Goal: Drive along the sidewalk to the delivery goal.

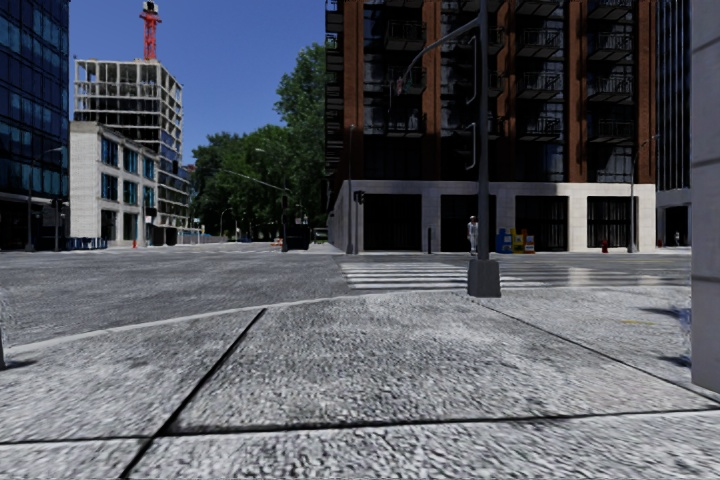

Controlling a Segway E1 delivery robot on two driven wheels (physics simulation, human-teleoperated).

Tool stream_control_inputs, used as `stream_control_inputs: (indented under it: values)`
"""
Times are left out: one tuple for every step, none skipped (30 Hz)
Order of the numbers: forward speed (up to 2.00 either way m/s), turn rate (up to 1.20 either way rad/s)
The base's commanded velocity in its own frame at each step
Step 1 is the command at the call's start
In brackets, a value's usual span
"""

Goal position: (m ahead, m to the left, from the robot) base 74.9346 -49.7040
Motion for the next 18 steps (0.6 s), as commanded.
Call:
stream_control_inputs:
  values:
    - [2.00,-0.28]
    - [2.00,-0.28]
    - [2.00,-0.28]
    - [2.00,-0.28]
    - [2.00,-0.28]
    - [2.00,-0.28]
    - [2.00,-0.28]
    - [2.00,-0.28]
    - [2.00,-0.28]
    - [2.00,-0.28]
    - [2.00,-0.28]
    - [2.00,-0.28]
    - [2.00,-0.28]
    - [2.00,-0.28]
    - [2.00,-0.28]
    - [2.00,-0.28]
    - [2.00,-0.28]
    - [2.00,-0.28]
